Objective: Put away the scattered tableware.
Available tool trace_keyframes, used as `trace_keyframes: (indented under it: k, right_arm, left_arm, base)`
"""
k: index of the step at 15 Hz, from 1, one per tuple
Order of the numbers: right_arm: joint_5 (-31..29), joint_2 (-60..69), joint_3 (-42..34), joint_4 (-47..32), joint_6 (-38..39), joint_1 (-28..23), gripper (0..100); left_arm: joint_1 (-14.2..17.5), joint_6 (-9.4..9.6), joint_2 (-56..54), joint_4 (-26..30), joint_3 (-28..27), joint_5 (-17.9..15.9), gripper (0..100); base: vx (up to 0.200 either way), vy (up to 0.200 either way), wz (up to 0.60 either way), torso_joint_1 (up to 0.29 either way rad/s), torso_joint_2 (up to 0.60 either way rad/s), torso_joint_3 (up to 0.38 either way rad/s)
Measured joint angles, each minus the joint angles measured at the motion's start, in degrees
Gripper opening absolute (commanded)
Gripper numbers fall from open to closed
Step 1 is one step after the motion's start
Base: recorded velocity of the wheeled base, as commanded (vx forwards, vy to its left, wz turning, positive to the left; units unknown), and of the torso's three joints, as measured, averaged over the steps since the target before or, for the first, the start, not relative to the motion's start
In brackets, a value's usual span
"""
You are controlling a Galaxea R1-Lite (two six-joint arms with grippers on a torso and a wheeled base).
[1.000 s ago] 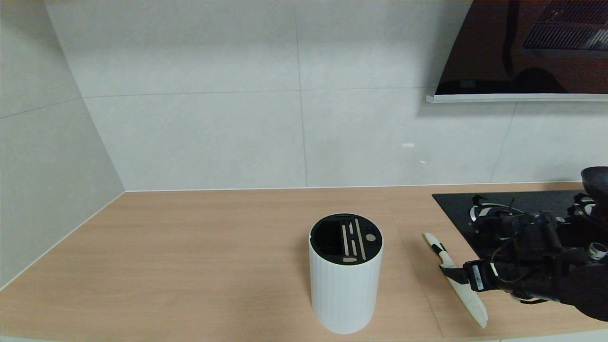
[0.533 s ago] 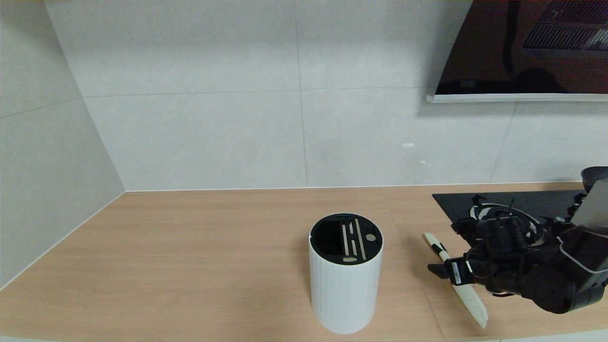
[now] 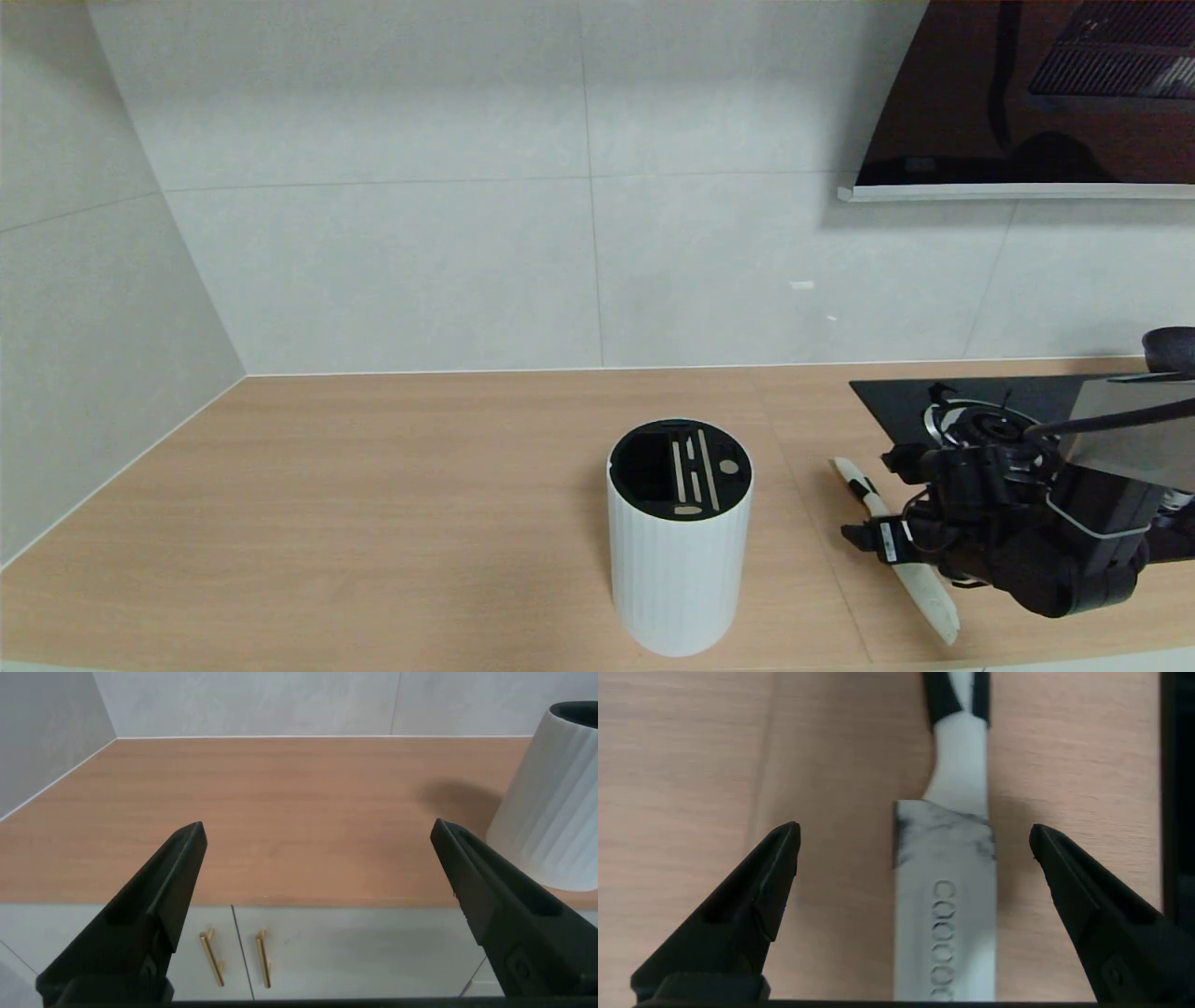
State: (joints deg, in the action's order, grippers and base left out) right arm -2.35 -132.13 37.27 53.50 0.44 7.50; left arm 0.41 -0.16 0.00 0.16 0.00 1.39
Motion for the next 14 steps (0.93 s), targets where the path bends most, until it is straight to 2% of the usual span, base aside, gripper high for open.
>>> trace_keyframes:
  k: [13, 14]
  right_arm:
    - [-0.82, -2.65, 1.26, 1.37, 0.00, -0.94, 100]
    - [-0.87, -2.71, 1.29, 1.37, 0.02, -1.13, 0]
  left_arm:
    - [0.00, 0.00, 0.00, 0.00, 0.00, -0.02, 100]
    - [0.00, 0.00, 0.00, 0.00, 0.00, 0.00, 100]
  base:
    - [0.000, 0.000, 0.00, 0.000, 0.00, 0.000]
    - [0.000, 0.000, 0.00, 0.000, 0.00, 0.000]
